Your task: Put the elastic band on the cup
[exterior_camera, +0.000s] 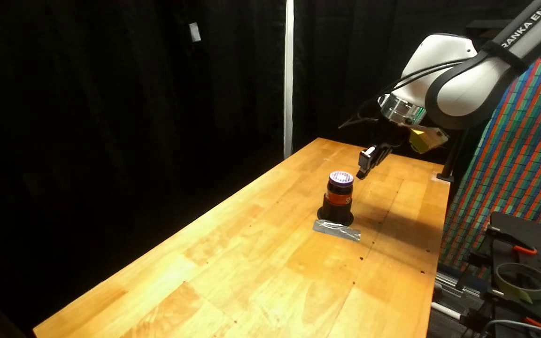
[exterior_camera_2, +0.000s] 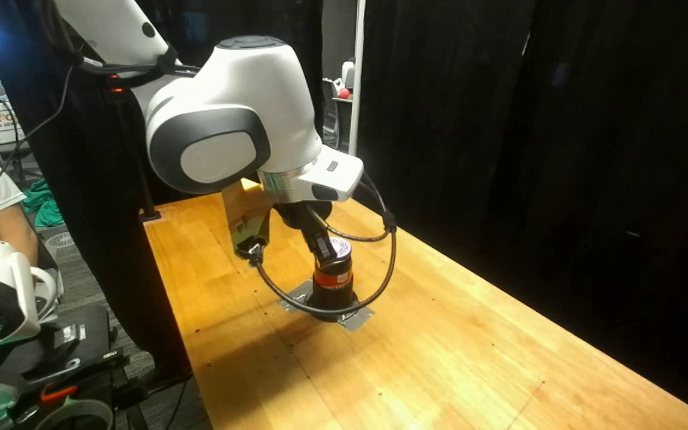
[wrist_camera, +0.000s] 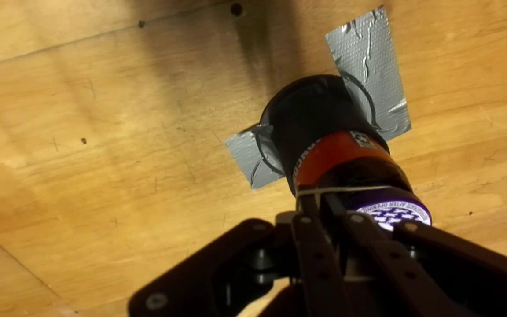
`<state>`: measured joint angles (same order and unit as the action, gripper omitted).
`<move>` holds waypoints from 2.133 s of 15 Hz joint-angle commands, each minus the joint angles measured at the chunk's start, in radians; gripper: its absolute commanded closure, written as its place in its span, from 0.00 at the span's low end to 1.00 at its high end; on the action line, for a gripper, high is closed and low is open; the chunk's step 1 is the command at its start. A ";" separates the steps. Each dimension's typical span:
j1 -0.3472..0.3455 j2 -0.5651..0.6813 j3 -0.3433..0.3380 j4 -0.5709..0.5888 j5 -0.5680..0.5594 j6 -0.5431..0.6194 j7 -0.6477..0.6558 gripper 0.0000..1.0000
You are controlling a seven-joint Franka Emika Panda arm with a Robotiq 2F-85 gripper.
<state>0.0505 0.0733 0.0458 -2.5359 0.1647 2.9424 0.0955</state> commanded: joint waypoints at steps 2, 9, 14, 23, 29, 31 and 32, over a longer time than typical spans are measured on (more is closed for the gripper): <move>0.001 -0.024 -0.017 -0.091 -0.119 0.162 -0.010 0.88; -0.009 -0.010 0.031 -0.147 -0.074 0.224 -0.057 0.89; 0.005 0.015 0.023 -0.194 -0.118 0.422 -0.042 0.89; -0.002 0.112 0.036 -0.210 -0.161 0.688 -0.030 0.89; 0.000 0.174 0.031 -0.211 -0.172 0.845 -0.040 0.89; -0.001 0.188 0.030 -0.212 -0.171 0.885 -0.039 0.89; -0.005 0.191 0.031 -0.213 -0.176 0.898 -0.034 0.89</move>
<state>0.0537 0.2466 0.0758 -2.7489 0.0128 3.7626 0.0483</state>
